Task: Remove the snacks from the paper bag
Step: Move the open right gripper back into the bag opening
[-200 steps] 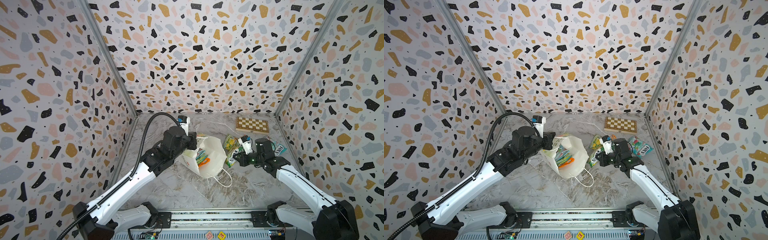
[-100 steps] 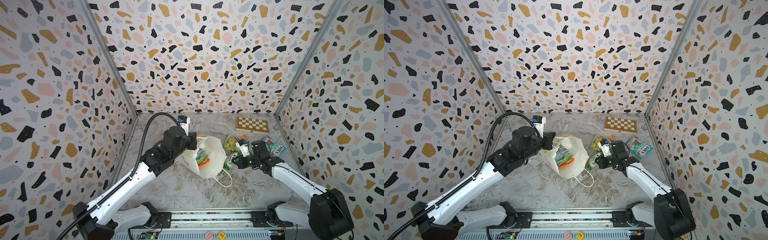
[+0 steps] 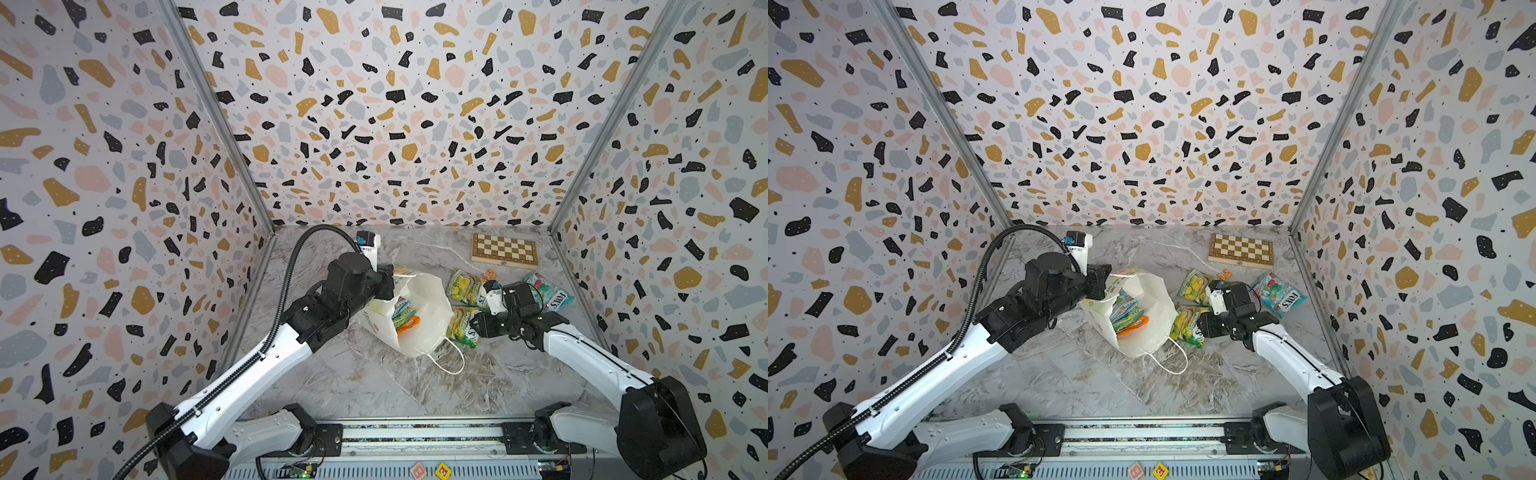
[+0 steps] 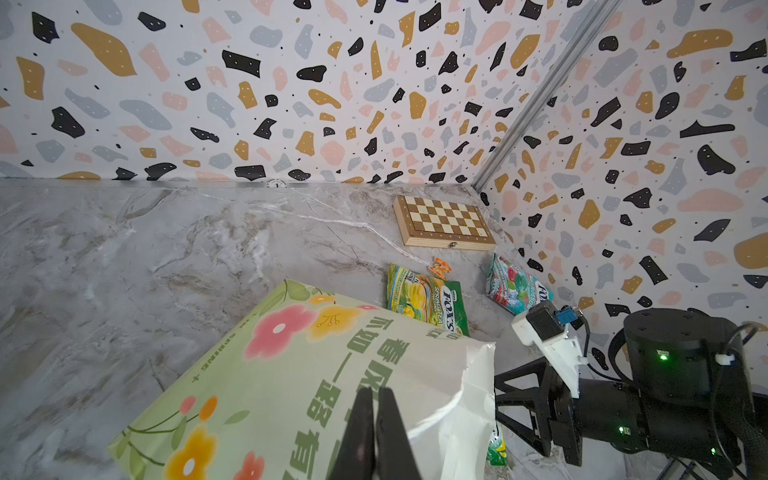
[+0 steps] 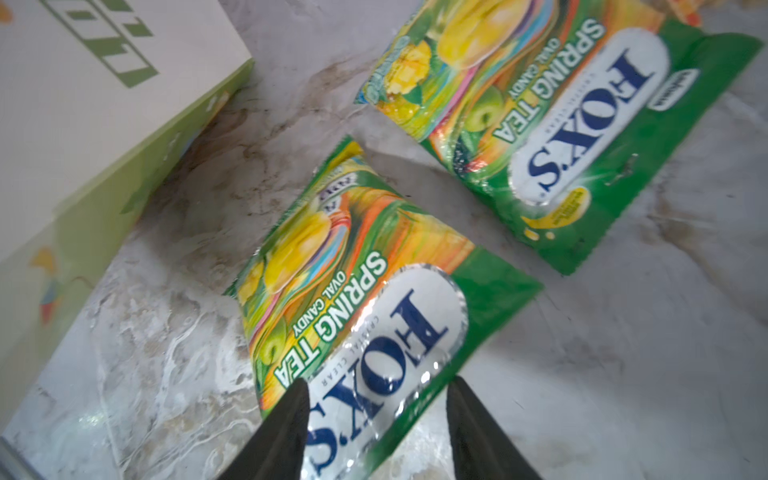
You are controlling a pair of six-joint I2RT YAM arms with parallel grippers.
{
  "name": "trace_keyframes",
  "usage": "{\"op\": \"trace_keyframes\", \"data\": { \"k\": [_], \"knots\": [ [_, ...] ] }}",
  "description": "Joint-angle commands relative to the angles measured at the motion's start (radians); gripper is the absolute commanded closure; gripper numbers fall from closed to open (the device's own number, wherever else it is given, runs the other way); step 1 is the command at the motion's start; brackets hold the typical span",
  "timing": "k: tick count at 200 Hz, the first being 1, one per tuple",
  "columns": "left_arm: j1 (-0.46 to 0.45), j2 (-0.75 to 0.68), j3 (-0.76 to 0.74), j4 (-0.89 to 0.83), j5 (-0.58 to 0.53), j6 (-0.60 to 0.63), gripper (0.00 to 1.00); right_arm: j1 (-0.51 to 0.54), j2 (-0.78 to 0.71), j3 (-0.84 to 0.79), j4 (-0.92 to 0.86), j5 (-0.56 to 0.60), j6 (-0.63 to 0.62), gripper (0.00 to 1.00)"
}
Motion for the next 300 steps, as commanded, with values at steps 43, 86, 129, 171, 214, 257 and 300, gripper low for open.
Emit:
{"op": "trace_keyframes", "data": {
  "k": [43, 86, 129, 171, 214, 257, 300],
  "knots": [
    [-0.003, 0.012, 0.009, 0.038, 0.001, 0.000, 1.00, -0.001, -0.125, 0.049, -0.047, 0.269, 0.071, 0.39],
    [-0.003, 0.016, 0.011, 0.043, 0.007, 0.003, 1.00, 0.002, -0.250, 0.026, 0.121, -0.074, 0.051, 0.39],
    [-0.003, 0.019, 0.012, 0.053, 0.020, 0.002, 1.00, 0.096, -0.265, 0.041, 0.243, -0.299, 0.068, 0.39],
    [-0.003, 0.024, 0.019, 0.058, 0.030, -0.001, 1.00, 0.251, -0.228, 0.044, 0.336, -0.359, 0.056, 0.39],
    [-0.003, 0.027, 0.026, 0.055, 0.032, 0.000, 1.00, 0.355, -0.094, 0.080, 0.320, -0.348, 0.029, 0.40],
    [-0.003, 0.025, 0.027, 0.057, 0.033, 0.002, 1.00, 0.426, 0.047, 0.121, 0.320, -0.305, 0.034, 0.41],
    [-0.003, 0.022, 0.022, 0.058, 0.036, 0.003, 1.00, 0.443, 0.181, 0.169, 0.336, -0.241, 0.091, 0.42]
  ]
}}
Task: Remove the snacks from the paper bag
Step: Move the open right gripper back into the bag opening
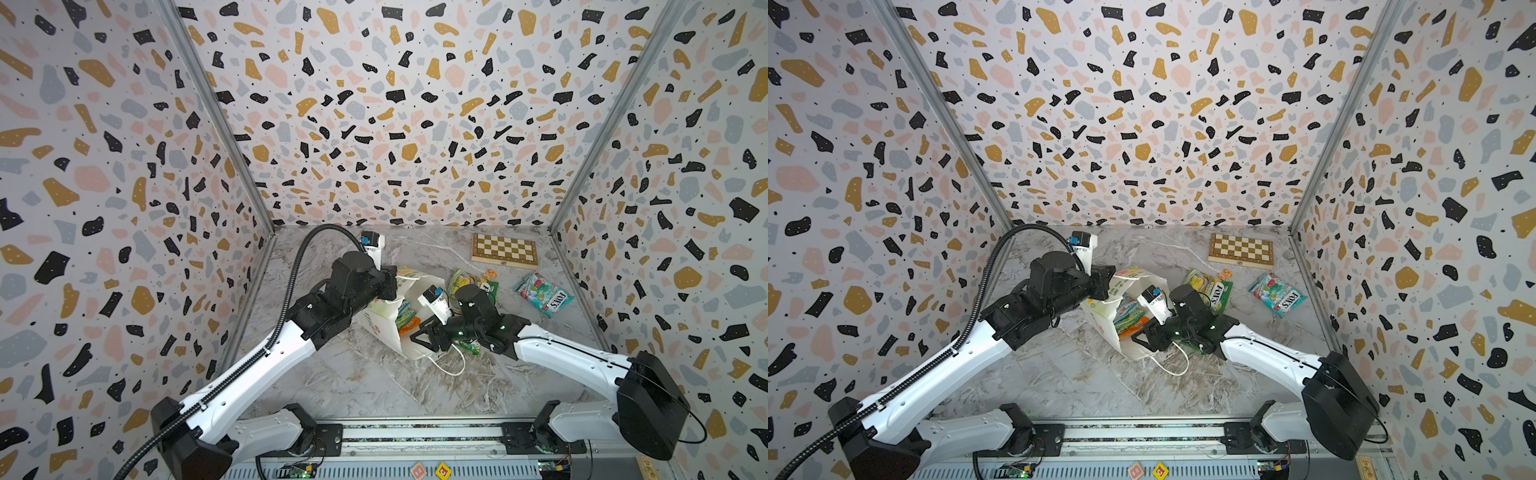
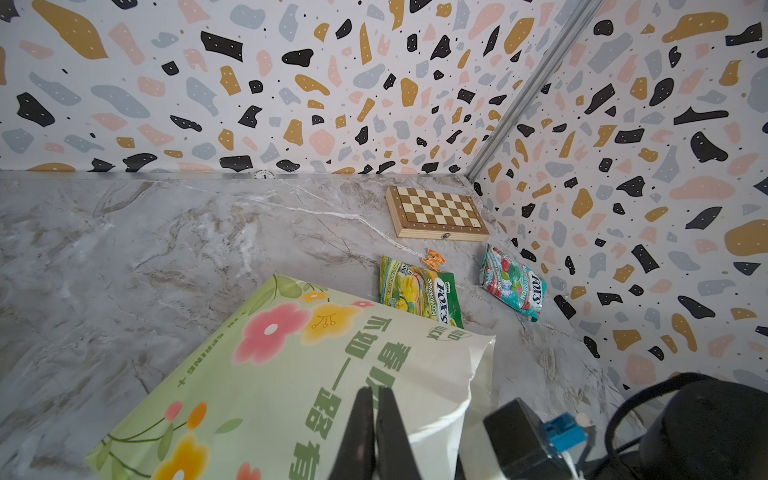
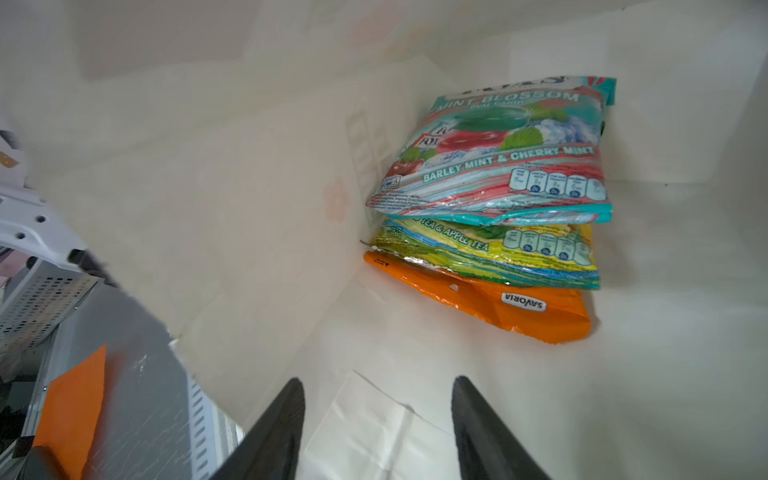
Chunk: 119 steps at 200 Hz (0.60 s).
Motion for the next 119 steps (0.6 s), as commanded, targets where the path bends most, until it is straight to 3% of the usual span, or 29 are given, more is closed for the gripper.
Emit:
{"op": "trace_keyframes", "data": {
  "k": [1, 48, 119],
  "knots": [
    [-0.003, -0.002, 0.019, 0.050, -0.001, 0.003, 1.00, 0.003, 0.044, 0.055, 0.022, 0.053, 0.038, 0.42],
    [-0.003, -0.009, 0.015, 0.045, -0.004, 0.008, 1.00, 0.003, 0.138, 0.102, 0.069, 0.086, 0.147, 0.42],
    [-0.003, -0.010, 0.006, 0.055, 0.006, 0.009, 1.00, 0.003, 0.206, 0.117, 0.206, 0.116, 0.416, 0.47]
  ]
}}
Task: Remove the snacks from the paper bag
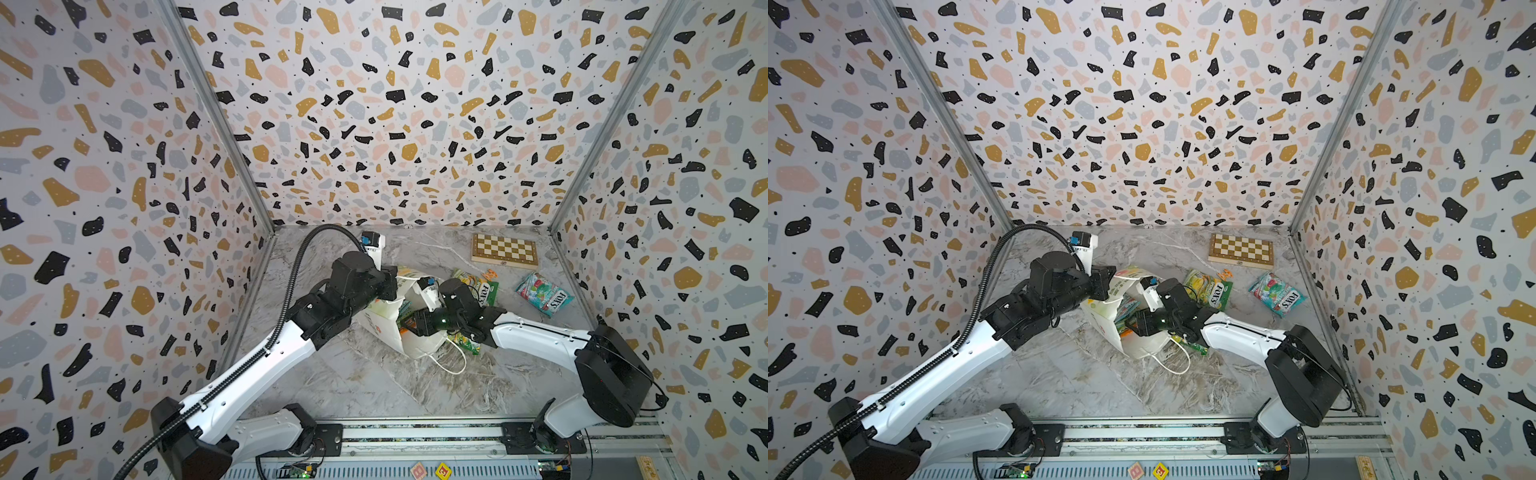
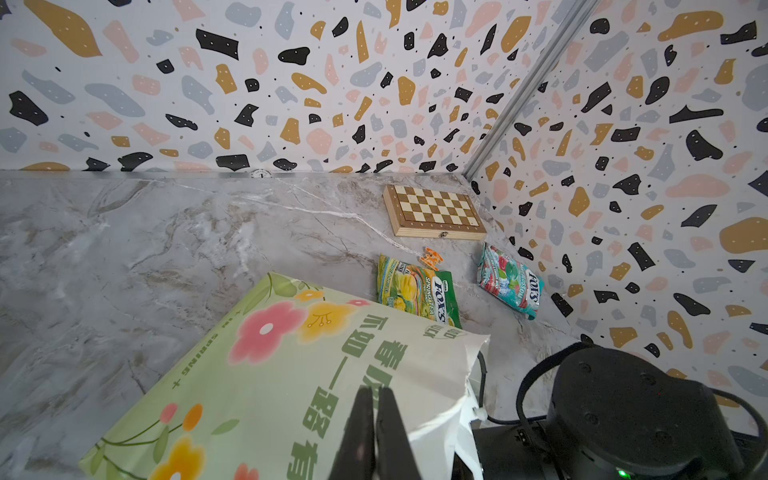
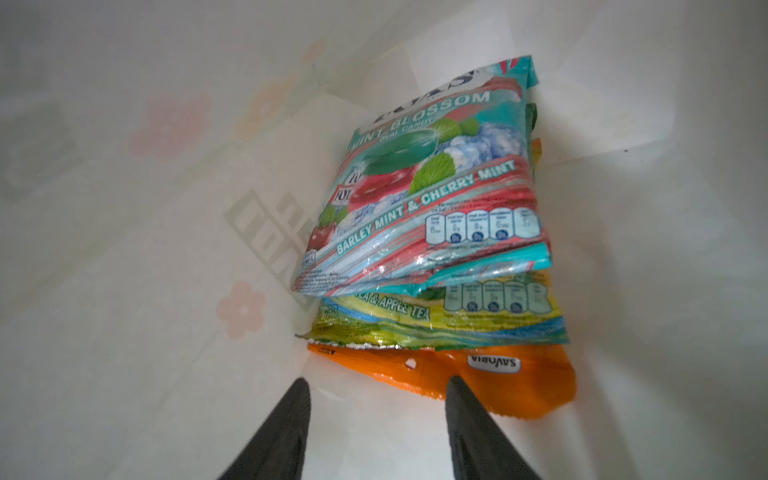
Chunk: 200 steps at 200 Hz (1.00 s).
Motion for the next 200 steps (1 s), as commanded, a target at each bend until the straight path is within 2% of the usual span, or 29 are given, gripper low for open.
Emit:
{"op": "trace_keyframes", "data": {
  "k": [1, 58, 124, 155, 200],
  "knots": [
    [-0.004, -0.010, 0.006, 0.055, -0.001, 0.008, 1.00, 0.002, 0.016, 0.035, 0.077, 0.015, 0.129, 0.47],
    [-0.003, -0.005, 0.007, 0.059, 0.005, 0.010, 1.00, 0.002, 0.046, 0.049, 0.124, 0.088, 0.288, 0.50],
    [-0.003, -0.001, 0.008, 0.062, 0.019, 0.010, 1.00, 0.003, 0.107, 0.100, 0.100, 0.112, 0.347, 0.58],
    [-0.003, 0.000, 0.008, 0.064, 0.022, 0.010, 1.00, 0.003, 0.111, 0.115, 0.070, 0.152, 0.351, 0.58],
    [-0.003, 0.005, 0.012, 0.068, 0.034, 0.012, 1.00, 0.003, 0.144, 0.137, 0.074, 0.142, 0.367, 0.57]
  ]
}}
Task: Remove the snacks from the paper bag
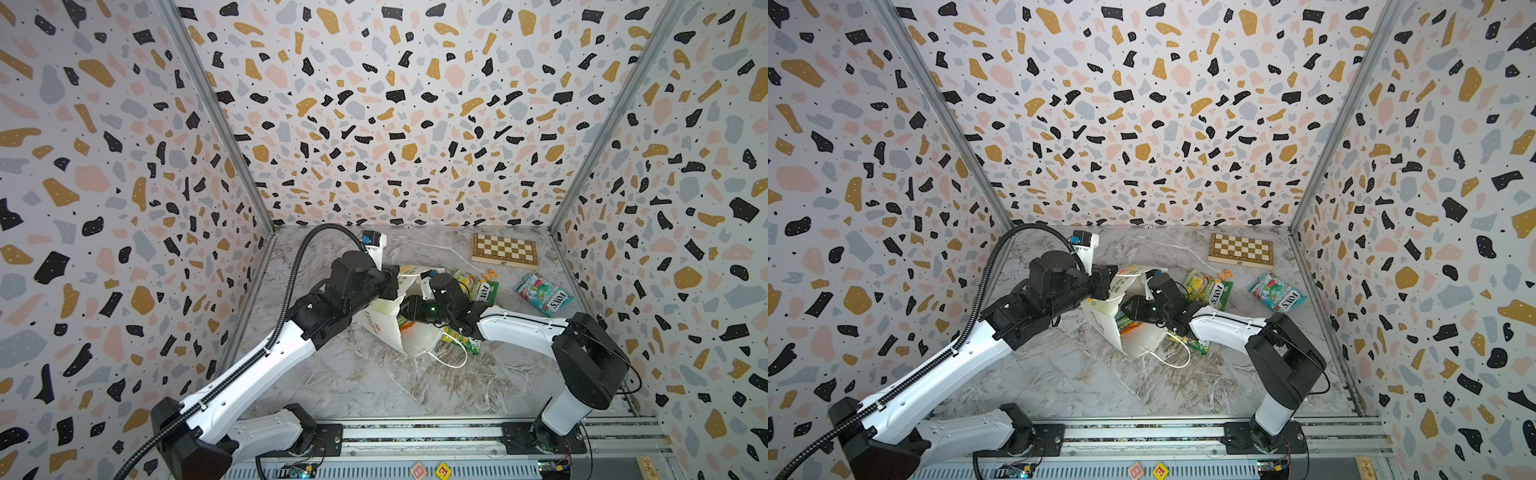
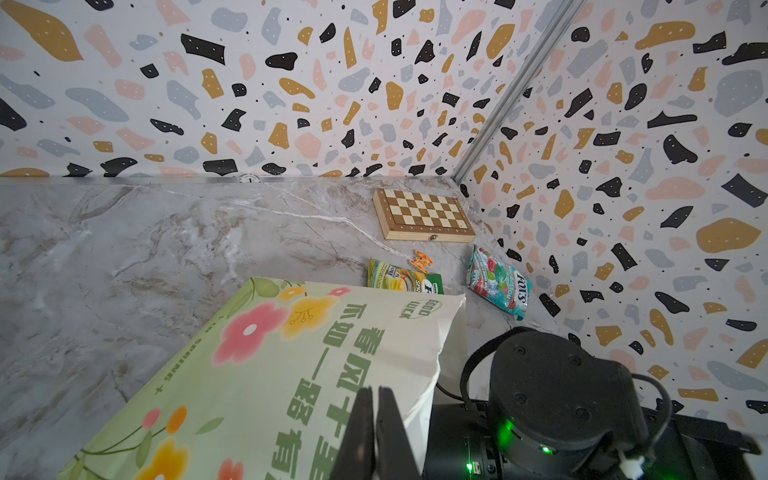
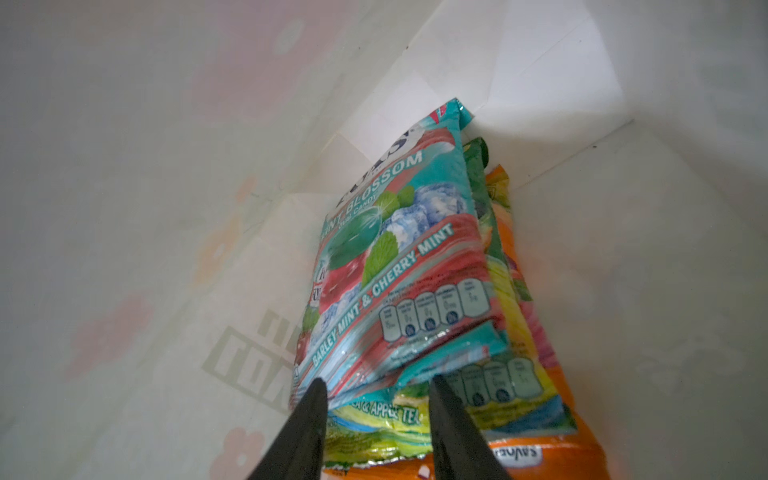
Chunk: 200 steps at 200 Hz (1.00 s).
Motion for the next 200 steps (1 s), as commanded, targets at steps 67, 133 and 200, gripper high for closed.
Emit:
{"op": "trace_keyframes", "data": {
  "k": [67, 133, 200],
  "knots": [
    [-0.003, 0.007, 0.015, 0.044, 0.012, 0.019, 1.00, 0.000, 0.055, 0.071, -0.035, 0.041, 0.041, 0.57],
    [-0.003, 0.015, 0.018, 0.048, 0.032, 0.018, 1.00, 0.001, 0.098, 0.063, 0.059, 0.017, 0.102, 0.56],
    [-0.003, -0.002, 0.001, 0.045, 0.026, 0.022, 1.00, 0.020, 0.131, 0.021, 0.246, 0.011, 0.166, 0.70]
  ]
}}
